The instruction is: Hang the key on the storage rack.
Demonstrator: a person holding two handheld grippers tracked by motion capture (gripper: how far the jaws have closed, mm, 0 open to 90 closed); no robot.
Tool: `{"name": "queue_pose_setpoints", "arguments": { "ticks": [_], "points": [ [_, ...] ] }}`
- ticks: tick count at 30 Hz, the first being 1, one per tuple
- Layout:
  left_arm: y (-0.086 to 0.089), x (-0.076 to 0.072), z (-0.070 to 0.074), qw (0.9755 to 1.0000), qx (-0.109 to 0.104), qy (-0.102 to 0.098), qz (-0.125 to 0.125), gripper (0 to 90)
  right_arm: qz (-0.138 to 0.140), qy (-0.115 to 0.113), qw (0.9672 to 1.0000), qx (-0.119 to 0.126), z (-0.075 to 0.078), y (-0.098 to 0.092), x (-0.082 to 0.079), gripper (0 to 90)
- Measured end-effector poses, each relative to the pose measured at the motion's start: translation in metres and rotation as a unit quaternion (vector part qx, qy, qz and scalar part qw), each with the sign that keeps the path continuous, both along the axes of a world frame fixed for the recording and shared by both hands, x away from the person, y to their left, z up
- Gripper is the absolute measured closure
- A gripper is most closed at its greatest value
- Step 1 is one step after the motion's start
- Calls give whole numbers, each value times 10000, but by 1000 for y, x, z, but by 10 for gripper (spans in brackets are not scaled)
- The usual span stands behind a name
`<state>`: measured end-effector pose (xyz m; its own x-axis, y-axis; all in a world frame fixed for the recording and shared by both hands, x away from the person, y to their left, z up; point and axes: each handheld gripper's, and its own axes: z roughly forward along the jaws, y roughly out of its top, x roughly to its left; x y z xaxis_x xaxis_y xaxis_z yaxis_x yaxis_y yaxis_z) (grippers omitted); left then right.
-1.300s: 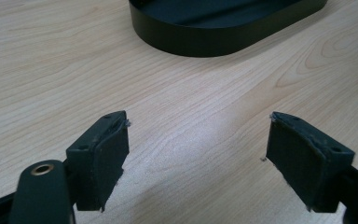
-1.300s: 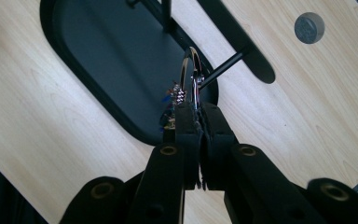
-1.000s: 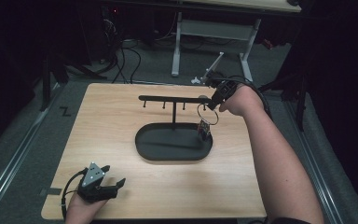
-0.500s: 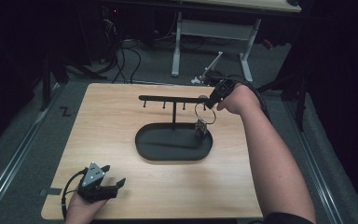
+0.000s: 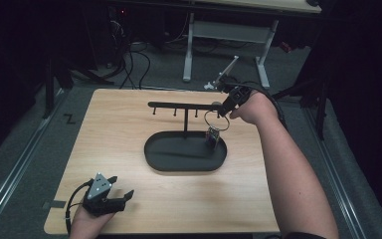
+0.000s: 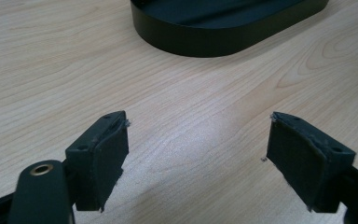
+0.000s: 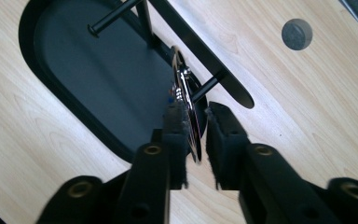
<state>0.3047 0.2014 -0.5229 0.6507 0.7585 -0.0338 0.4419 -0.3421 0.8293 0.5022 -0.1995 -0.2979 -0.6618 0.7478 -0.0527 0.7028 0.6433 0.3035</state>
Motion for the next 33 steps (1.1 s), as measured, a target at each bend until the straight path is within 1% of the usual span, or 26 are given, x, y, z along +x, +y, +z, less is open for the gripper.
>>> {"name": "queue_pose_setpoints", "arguments": {
  "ticks": [3, 4, 5, 7, 9, 11, 13, 15, 16, 18, 20, 21, 23, 27, 30, 33],
  "points": [
    [-1, 0, 0, 10000, 5, -12, 7, 210, -115, -67, 9999, 34, 1, -4, -5, 711],
    [-1, 0, 0, 10000, 4, -10, 7, 210, -71, -107, 9999, 23, 2, -5, -6, 690],
    [-1, 0, 0, 10000, 3, -8, 6, 209, -97, -124, 9999, -1, 2, -6, -8, 673],
    [-2, 0, -1, 10000, 10, -6, 3, 210, -160, -135, 9998, 69, 3, -8, -12, 635],
    [-2, 0, 0, 10000, 18, -5, -8, 210, -222, -140, 9996, 108, 2, -10, -15, 577],
    [-3, 0, 0, 10000, 25, -5, -14, 210, -287, -113, 9994, 135, -2, -12, -18, 524],
    [-2, 0, 0, 10000, 35, 9, -22, 210, -334, -135, 9992, 155, -7, -15, -21, 475],
    [-2, 0, 0, 10000, 31, 7, -23, 210, -412, -171, 9989, 165, -13, -18, -23, 408],
    [-2, 0, 0, 10000, 30, 6, -22, 210, -442, -209, 9987, 152, -16, -20, -25, 389],
    [-2, 0, -1, 10000, 20, -3, -14, 210, -490, -239, 9983, 215, -22, -23, -28, 340],
    [-3, 0, -1, 10000, 23, -4, -14, 209, -495, -263, 9981, 253, -28, -26, -30, 287],
    [-3, 0, -1, 10000, 24, -9, -13, 209, -491, -313, 9979, 267, -31, -27, -32, 269],
    [-3, 0, -1, 10000, 36, 4, -26, 209, -476, -399, 9976, 316, -36, -30, -36, 247],
    [-3, 0, -1, 10000, 50, 5, -19, 209, -491, -458, 9969, 403, -48, -34, -43, 240],
    [-3, -1, -2, 10000, 48, 1, -10, 209, -509, -485, 9967, 414, -57, -35, -50, 240],
    [-3, -1, -2, 10000, 57, 15, -16, 208, -507, -560, 9963, 404, -65, -36, -57, 236]
  ]
}}
